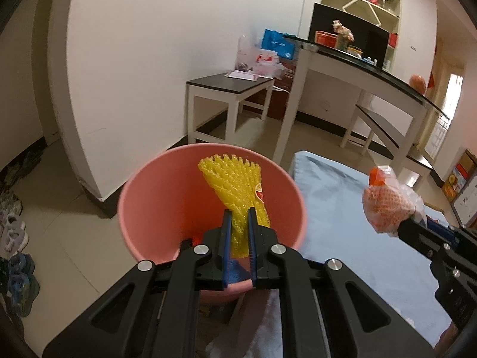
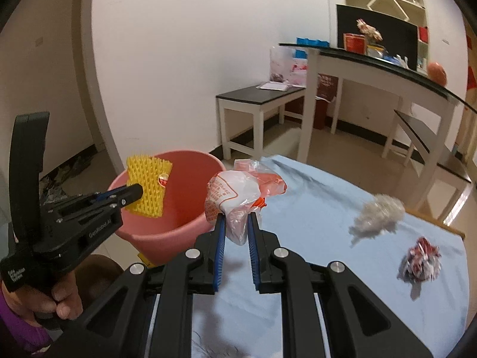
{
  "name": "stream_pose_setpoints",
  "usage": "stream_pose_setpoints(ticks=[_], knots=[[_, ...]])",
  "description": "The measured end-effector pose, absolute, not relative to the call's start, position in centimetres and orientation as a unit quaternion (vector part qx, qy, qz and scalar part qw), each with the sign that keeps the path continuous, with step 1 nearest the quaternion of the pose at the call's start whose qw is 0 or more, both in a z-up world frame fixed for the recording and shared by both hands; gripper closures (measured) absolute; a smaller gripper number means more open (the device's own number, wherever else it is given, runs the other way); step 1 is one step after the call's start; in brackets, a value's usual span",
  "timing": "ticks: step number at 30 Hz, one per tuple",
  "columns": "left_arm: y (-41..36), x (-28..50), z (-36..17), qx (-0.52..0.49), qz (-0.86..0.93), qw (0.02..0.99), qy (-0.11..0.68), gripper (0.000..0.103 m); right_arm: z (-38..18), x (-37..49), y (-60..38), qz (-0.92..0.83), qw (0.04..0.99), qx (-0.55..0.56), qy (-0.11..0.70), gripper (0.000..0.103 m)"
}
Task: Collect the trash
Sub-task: 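Carry the plastic bag and yellow net over the pink bucket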
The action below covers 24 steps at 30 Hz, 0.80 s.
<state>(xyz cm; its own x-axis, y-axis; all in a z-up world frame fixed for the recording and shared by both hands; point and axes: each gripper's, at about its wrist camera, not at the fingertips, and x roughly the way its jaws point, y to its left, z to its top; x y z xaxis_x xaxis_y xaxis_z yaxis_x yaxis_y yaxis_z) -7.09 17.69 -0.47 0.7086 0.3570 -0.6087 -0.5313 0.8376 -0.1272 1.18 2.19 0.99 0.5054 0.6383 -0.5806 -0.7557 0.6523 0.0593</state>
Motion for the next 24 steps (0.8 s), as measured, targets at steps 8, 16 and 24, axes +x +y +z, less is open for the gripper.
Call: stream_pose_setpoints(ticks=[8, 16, 24], knots=[[19.6, -8.3, -0.5, -0.162, 0.269, 0.905, 0.288, 0.093, 1.3, 1.0, 6.3, 0.434, 0.847, -0.113, 0.286, 0.089], [22.0, -9.2, -1.0, -0.178, 0.289, 0.896, 0.285, 0.093, 1.0, 0.7, 10.5, 0.462, 0.827, -0.127, 0.295, 0.089], [23.8, -9.1, -2.0, -0.191, 0.305, 0.887, 0.290, 0.093, -0.5, 0.9, 13.8, 0.475, 0.809, -0.139, 0.316, 0.088]])
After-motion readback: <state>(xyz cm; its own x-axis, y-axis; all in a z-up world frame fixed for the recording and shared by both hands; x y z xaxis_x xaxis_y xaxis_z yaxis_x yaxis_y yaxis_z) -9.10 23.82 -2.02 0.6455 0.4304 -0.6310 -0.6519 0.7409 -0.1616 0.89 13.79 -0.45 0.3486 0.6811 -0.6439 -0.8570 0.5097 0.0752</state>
